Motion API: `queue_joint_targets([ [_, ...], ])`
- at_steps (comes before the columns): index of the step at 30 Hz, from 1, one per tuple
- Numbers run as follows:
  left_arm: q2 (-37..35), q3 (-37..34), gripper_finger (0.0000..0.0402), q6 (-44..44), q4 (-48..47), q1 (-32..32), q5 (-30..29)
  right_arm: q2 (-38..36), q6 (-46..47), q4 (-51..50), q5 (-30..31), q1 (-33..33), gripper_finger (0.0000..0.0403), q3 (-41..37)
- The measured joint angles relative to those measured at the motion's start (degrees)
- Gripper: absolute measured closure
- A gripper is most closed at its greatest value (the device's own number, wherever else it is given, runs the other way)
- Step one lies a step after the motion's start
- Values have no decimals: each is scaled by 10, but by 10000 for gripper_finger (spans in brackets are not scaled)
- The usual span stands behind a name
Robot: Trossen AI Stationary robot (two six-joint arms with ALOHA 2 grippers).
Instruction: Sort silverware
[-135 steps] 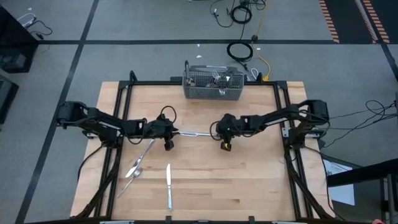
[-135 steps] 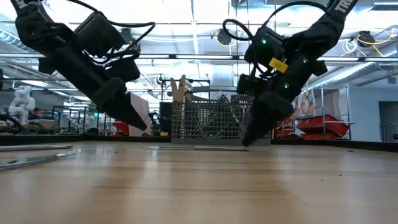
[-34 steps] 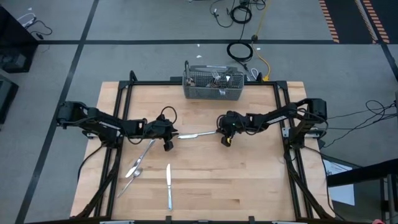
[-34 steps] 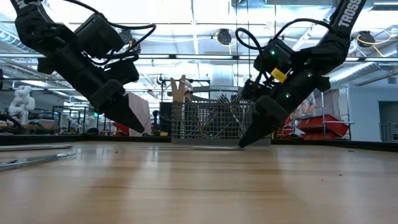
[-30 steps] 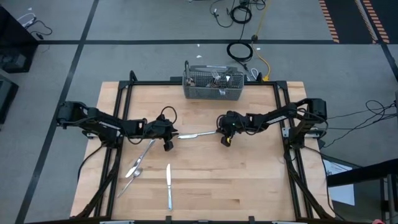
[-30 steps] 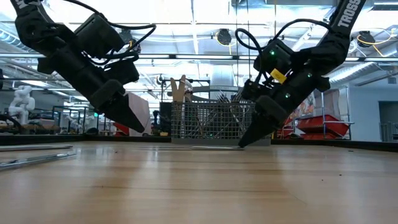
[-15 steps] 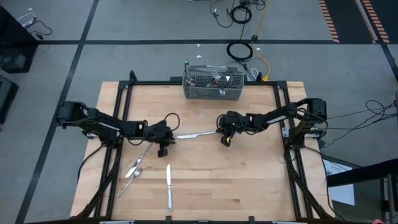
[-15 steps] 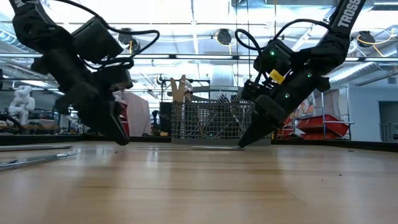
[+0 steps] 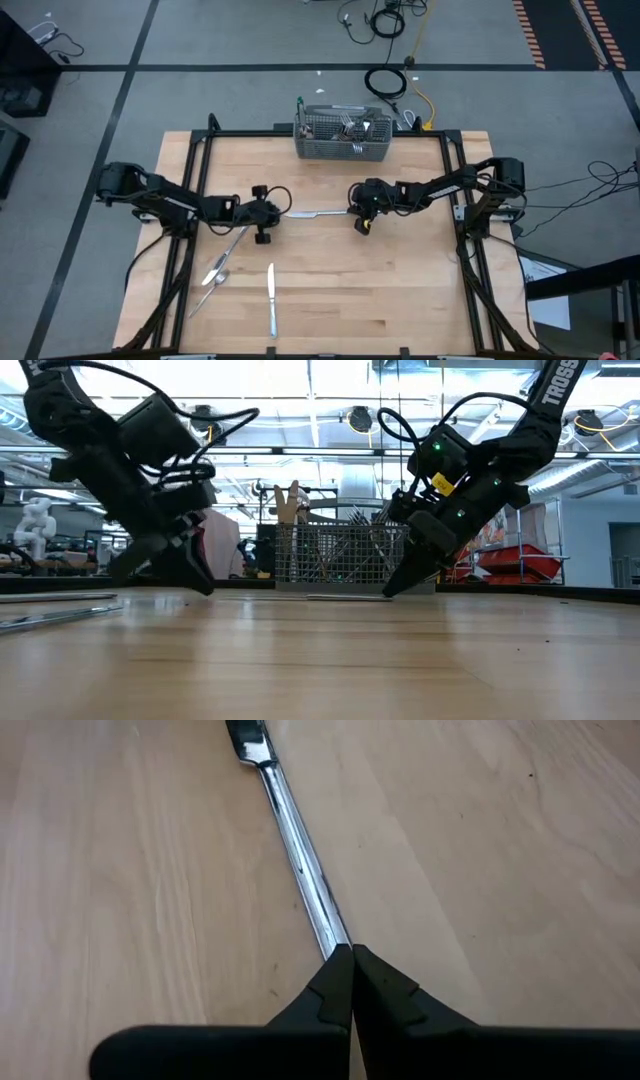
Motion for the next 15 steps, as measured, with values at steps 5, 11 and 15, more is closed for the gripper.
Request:
queue_joint_targets([
  [5,47,0,325,41,67,-2,-9,0,0,-2,-1,0,403,0],
  [11,82,0,325,56,123,-15,-10,0,-1,-3,-2,0,403,0],
  [15,94,2,325,85,127,-24,-20,0,-1,1,-3,-1,403,-1],
])
